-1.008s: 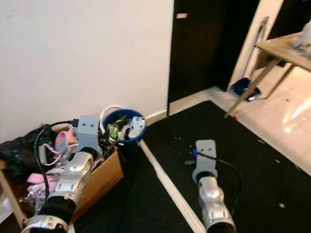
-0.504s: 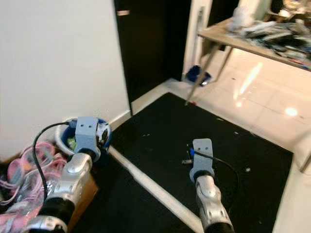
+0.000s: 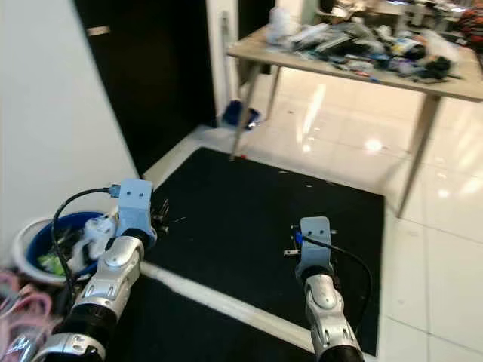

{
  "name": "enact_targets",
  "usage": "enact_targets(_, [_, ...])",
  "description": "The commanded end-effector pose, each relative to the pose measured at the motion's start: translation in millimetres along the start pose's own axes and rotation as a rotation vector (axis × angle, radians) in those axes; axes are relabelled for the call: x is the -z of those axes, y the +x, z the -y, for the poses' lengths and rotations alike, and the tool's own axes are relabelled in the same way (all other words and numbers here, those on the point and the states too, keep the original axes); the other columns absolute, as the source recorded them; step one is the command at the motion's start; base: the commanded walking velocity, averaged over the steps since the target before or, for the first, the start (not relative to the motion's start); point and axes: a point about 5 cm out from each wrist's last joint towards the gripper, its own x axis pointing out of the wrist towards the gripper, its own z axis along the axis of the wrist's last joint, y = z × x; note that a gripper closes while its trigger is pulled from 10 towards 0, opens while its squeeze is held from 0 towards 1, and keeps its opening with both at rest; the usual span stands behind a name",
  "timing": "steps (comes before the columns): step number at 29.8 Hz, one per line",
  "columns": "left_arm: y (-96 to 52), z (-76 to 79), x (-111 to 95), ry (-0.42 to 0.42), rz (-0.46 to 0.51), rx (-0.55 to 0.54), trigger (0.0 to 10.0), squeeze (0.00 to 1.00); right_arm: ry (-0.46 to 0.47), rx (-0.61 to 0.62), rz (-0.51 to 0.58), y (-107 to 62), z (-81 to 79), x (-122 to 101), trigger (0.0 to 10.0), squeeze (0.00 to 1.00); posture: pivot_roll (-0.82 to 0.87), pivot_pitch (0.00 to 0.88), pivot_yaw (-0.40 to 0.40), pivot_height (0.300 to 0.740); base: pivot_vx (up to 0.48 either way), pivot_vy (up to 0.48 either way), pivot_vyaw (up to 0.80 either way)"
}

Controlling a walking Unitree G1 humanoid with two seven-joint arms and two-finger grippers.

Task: Picking trash to rubbish bin

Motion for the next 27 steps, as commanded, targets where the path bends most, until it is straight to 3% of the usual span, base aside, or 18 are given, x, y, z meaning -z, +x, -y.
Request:
enact_targets(1, [-3.9,-2.8,9.0,-0.002,-0.031,-0.008,10.0,0.00,0.008,-0.004,-0.013,-1.3,-2.7,2.4,10.0,0.00,-0.01,0.052,0.040,0.740,0.000,0.000,-0.80])
enact_targets(13, [-3.5,-1.8,8.8,-0.007,-0.028,-0.005,10.0,0.00,-0.001,-0.001,-0.008,-1.7,-2.2,2.1,10.0,0.00,-0.02,0.054,0.039,0.740,0.000,0.000,-0.80])
enact_targets(16, [-3.4,-0.6,6.6,-0.031,-0.013,-0.001,10.0,0.00,-0.001,0.001,-0.006,-1.7,-2.0,1.7,10.0,0.00,-0.02,0.053,0.040,0.740,0.000,0.000,-0.80])
enact_targets(18, [-2.2,-0.3,5.2,-0.122,-0.025,-0.016,10.0,0.00,0.000,0.003,-0.007,-1.9,-2.0,2.0,10.0,0.00,-0.02,0.051,0.040,0.740,0.000,0.000,-0.80])
enact_targets(21, [-1.7,0.2,4.3,-0.077,-0.018,-0.002,10.0,0.00,-0.009,0.004,-0.012,-1.8,-1.4,2.6,10.0,0.00,-0.02,0.050,0.039,0.740,0.000,0.000,-0.80])
enact_targets(27, [-2.5,4.8,3.5,-0.062,-0.007,0.036,10.0,0.00,-0.060,0.000,-0.005,-0.9,-1.4,1.4,10.0,0.00,-0.02,0.046,0.041,0.740,0.000,0.000,-0.36])
